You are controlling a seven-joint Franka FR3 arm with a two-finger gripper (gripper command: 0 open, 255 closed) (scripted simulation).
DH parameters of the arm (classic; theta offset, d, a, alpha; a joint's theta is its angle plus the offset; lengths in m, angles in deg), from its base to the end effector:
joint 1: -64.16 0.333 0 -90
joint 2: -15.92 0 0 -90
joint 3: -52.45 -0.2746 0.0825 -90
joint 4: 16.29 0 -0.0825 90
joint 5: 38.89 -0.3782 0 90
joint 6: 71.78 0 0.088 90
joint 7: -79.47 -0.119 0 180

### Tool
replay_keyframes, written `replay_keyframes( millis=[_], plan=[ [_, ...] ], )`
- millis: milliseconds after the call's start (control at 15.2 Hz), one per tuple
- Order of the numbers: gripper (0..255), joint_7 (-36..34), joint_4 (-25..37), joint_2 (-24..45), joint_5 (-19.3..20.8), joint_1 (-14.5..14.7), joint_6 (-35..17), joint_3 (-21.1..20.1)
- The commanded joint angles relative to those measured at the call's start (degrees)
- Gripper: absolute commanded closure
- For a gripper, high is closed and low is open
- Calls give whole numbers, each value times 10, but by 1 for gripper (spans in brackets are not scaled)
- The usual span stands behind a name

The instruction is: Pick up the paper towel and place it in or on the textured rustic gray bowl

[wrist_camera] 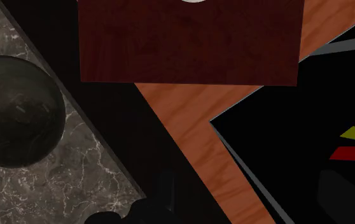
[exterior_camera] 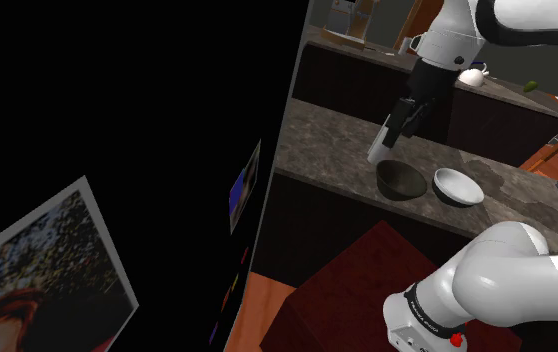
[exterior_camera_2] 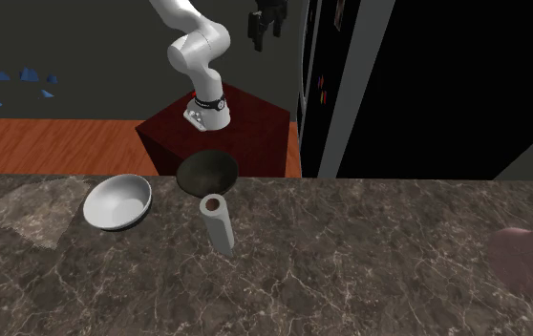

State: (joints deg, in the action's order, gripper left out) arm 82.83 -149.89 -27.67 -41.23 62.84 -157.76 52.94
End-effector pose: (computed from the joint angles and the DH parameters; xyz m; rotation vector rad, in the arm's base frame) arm 0.3280 -0.0058 0.5464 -3.0897 -0.0480 0.1055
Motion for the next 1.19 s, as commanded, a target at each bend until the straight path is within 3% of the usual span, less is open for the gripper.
replay_keyframes(
  millis=[0,594,1122],
  plan=[
    [0,0,0,0,0,0,0,0],
    [0,118,27,99,61,-31,-69,101],
    [0,223,97,226,77,-48,-126,185]
  ],
)
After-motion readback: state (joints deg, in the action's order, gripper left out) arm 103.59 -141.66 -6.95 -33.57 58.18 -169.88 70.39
